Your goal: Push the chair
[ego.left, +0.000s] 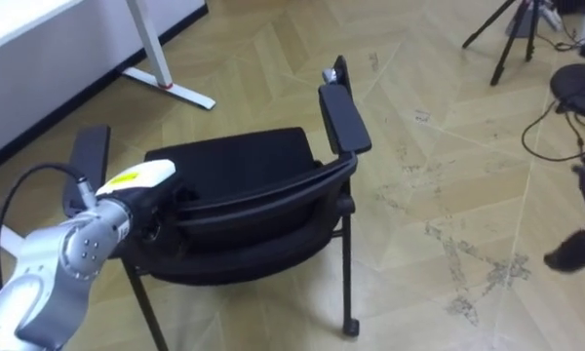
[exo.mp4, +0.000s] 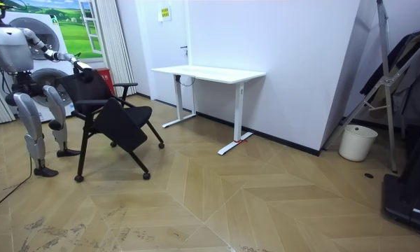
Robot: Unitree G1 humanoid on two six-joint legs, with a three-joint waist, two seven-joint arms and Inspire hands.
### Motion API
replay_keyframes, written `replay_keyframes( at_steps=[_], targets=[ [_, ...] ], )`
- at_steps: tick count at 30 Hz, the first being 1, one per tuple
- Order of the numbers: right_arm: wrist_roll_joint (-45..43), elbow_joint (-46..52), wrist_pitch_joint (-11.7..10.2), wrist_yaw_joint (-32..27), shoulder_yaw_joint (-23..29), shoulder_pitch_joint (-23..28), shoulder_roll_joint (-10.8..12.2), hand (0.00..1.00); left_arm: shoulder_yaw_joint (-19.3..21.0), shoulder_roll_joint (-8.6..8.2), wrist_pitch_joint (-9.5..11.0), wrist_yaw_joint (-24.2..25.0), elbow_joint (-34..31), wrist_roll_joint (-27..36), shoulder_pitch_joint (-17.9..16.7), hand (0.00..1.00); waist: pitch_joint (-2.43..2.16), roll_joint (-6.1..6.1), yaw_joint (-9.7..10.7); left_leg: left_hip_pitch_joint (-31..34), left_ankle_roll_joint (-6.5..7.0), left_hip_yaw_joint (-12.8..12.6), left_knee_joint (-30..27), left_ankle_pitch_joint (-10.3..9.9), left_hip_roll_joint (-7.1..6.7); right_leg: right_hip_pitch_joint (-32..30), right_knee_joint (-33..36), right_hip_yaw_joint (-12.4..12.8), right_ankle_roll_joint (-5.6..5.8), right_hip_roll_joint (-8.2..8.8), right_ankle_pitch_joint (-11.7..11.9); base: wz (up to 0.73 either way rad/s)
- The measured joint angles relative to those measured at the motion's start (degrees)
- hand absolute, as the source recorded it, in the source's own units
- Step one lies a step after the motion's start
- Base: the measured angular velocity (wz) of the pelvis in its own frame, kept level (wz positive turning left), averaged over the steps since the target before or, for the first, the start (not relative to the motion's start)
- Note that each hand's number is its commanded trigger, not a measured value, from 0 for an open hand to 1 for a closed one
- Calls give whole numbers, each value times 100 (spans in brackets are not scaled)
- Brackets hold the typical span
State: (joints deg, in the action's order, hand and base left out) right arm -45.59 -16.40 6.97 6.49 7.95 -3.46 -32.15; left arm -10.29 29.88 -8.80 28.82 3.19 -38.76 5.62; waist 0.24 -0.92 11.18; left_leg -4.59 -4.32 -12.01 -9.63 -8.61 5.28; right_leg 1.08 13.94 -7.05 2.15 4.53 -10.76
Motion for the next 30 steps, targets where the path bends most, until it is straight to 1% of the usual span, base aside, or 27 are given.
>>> replay_keyframes(
  at_steps=[1,4,6,7,9,11,12,16,18,21,22,24,25,27,29,30],
  targets=[
    [-177,206,-32,1,-16,-24,-1,0,-4,-4,81,-48,60,40,38,100,8,-11,-64,-18,0,-10,6,0,0,-4,-15,17,0,-3,0,0],
    [-487,490,-94,23,-165,-251,-2,0,3,45,239,-167,184,115,49,100,18,-22,-84,-32,0,-40,9,0,-5,-4,-27,50,2,-4,-1,-2],
    [-698,736,-91,22,-251,-271,-3,0,14,49,310,-243,243,140,52,100,23,-19,-126,-33,0,-40,10,0,-4,2,-28,46,2,-4,-1,-3],
    [-787,889,-69,22,-374,-276,-14,0,10,59,391,-332,306,203,64,100,41,-21,-204,-60,0,-41,17,0,-4,-1,-4,72,2,-4,-1,-9],
    [-946,1009,-76,58,-639,-347,-37,0,7,66,499,-373,374,214,90,100,49,-29,-231,-70,0,-41,22,0,-5,0,-3,84,3,-4,-3,-4],
    [-1114,1082,-158,99,-839,-438,-38,0,7,66,595,-437,433,226,128,100,65,-47,-248,-62,0,-40,22,0,-6,1,-6,81,4,-4,-3,0],
    [-1146,1154,-226,126,-917,-460,-42,0,4,66,681,-470,473,229,158,100,68,-44,-294,-61,0,-40,21,0,-5,-1,-11,78,4,-4,-3,0],
    [-1147,1323,-449,191,-957,-462,-47,0,1,96,898,-509,504,228,217,100,81,-45,-389,-54,0,-31,21,0,-5,5,-25,63,4,-5,-3,0],
    [-1152,1338,-461,251,-964,-462,-62,0,1,98,961,-548,525,228,214,100,78,-40,-430,-51,0,-30,22,0,-5,22,-18,67,3,-5,-2,0],
    [-1179,1347,-509,394,-1192,-462,-277,0,-26,98,1105,-591,691,237,285,100,78,-29,-508,-80,0,-21,21,0,-3,68,-28,65,0,-6,-1,0],
    [-1175,1361,-543,462,-1265,-462,-297,0,-45,98,1146,-603,771,244,326,100,90,-49,-536,-101,0,-22,28,0,-2,98,-38,58,0,-7,-1,0],
    [-1190,1448,-573,547,-1403,-462,-305,0,-48,99,1213,-623,864,255,384,100,98,-62,-558,-98,0,-24,30,0,-3,89,-40,60,0,-7,-1,0],
    [-1187,1516,-584,595,-1525,-462,-307,0,-55,100,1260,-625,935,255,442,100,111,-85,-587,-98,0,-26,34,0,-3,82,-41,65,0,-8,-1,0],
    [-1185,1601,-620,680,-1671,-462,-311,0,-116,113,1295,-648,1019,254,550,100,113,-90,-640,-96,0,-28,37,0,-3,79,-46,67,1,-12,-1,0],
    [-1183,1653,-632,755,-1824,-463,-313,0,-214,157,1312,-711,1045,253,626,100,102,-122,-682,-92,0,-27,40,0,-2,78,-50,63,1,-16,-1,2],
    [-1182,1689,-643,806,-1918,-463,-313,0,-285,216,1324,-757,1042,260,647,100,92,-153,-684,-89,0,-27,41,0,-2,87,-59,61,1,-17,-1,0]
  ],
)
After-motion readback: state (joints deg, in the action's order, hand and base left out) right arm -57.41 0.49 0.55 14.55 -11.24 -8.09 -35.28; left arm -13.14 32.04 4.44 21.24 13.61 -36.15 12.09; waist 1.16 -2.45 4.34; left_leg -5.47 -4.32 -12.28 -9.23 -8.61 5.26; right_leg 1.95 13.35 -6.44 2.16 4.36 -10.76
